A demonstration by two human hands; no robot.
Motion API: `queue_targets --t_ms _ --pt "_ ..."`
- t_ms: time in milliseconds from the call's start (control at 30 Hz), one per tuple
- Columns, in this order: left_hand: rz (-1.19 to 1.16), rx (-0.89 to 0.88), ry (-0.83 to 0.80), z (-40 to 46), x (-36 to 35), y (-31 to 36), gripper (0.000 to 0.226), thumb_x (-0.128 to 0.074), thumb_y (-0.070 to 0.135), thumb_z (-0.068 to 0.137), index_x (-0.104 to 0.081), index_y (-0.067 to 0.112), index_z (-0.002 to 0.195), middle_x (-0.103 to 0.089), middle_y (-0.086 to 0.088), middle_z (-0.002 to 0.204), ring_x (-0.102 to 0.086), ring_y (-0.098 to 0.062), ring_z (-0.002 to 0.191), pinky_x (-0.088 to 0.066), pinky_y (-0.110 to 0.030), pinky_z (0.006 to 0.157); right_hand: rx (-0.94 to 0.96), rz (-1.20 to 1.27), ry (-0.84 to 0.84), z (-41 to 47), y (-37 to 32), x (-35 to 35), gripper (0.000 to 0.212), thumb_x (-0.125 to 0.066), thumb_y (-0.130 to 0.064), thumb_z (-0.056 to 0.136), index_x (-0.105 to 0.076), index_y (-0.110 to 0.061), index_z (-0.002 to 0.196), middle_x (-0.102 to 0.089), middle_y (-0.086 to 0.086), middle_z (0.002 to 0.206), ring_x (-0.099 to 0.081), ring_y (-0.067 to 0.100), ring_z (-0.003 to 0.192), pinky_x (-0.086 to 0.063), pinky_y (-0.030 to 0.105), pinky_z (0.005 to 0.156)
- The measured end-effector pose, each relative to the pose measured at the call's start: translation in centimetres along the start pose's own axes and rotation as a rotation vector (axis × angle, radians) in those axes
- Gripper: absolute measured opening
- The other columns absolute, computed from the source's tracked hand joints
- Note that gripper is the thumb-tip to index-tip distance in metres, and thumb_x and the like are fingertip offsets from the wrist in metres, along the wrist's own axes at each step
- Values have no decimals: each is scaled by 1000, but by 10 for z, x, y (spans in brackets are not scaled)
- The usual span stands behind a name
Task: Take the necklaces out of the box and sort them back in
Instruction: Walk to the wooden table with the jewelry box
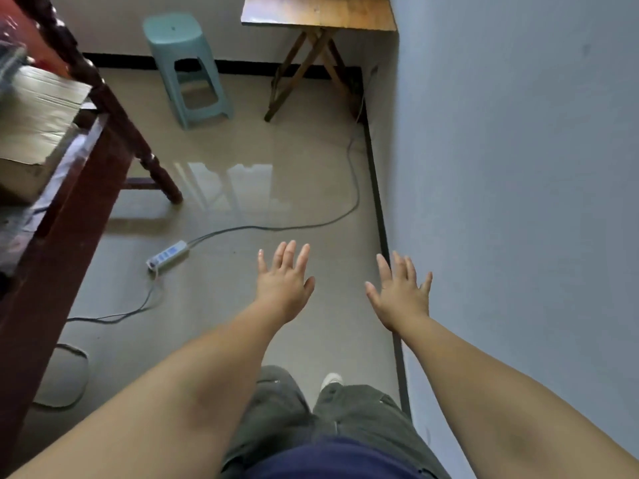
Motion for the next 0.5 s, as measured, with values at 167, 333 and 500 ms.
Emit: queue_targets --t_ms 167,333,500 --pt "-3 110 -49 91 13 -35 62 -21 46 97 9 23 146 5 -5 158 10 -21 144 6 -54 113 32 42 -43 105 -22 19 62 -21 -50 97 0 -26 150 4 6 161 7 23 147 2 59 114" --pt "-6 90 -14 213 45 -65 62 -21 47 97 8 23 147 3 -5 158 7 -21 144 3 -55 114 38 40 -42 234 -56 51 62 -22 -50 98 -1 -25 150 3 6 161 6 24 147 0 60 114" --pt "4 60 15 335 99 -101 61 -21 46 97 6 22 147 -1 -6 158 6 -22 144 3 -54 114 22 50 -24 350 -90 107 61 -22 -50 98 -2 -26 150 2 5 161 7 22 147 1 59 114"
Point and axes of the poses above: each hand's wrist, its own z-axis towards the middle knuckle, its own x-axis out of the back of the hand, y = z × x, the point moved 10 cm from there along z, towards the middle knuckle
